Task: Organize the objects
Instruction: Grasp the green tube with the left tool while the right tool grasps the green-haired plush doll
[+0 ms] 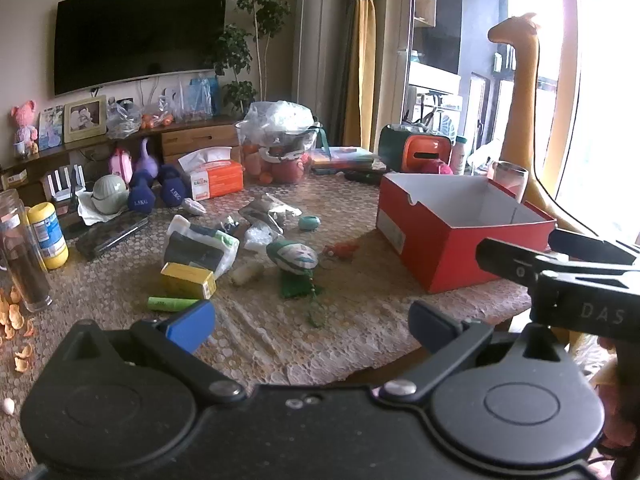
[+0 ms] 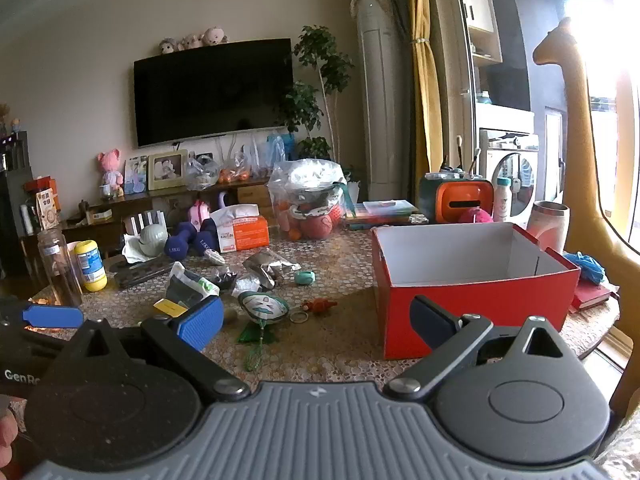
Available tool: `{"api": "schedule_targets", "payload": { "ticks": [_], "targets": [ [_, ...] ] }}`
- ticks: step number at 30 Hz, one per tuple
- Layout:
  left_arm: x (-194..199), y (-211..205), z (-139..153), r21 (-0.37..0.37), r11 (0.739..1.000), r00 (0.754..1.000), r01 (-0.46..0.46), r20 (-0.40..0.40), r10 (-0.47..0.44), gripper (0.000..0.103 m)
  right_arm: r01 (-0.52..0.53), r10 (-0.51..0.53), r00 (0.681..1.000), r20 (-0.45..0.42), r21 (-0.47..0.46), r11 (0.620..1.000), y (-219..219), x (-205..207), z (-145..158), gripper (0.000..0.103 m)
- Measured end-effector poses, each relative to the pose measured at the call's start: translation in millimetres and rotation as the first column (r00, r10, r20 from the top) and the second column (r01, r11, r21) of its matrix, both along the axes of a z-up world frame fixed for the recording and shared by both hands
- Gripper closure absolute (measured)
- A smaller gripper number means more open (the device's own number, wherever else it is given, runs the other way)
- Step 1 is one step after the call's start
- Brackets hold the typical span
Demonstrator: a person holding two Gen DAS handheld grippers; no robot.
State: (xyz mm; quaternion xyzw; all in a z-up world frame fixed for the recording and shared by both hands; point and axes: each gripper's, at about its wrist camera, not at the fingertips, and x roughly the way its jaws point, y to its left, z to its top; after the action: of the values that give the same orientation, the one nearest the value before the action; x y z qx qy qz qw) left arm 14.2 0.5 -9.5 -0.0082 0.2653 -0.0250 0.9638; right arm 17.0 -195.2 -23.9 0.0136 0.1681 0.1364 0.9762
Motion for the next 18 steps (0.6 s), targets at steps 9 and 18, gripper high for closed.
{"api": "schedule_targets", "payload": {
  "ticks": [9,18],
  "targets": [
    [29.0,20.8,-6.4,-0.037,0.999,1.000,-0.027,-0.014,0.027,0.000,-0.040,0.040,0.999,-0.020,-0.011,0.999,12.8,31.3,0.8,0.003],
    [70.1,71.0,-27.3,-0.084,0.983,0.986,-0.161,-0.053,0.157,0.000,-0.086,0.084,0.995,-0.047,-0.054,0.995,30.9,77.0,-7.5,0.003]
  ]
}}
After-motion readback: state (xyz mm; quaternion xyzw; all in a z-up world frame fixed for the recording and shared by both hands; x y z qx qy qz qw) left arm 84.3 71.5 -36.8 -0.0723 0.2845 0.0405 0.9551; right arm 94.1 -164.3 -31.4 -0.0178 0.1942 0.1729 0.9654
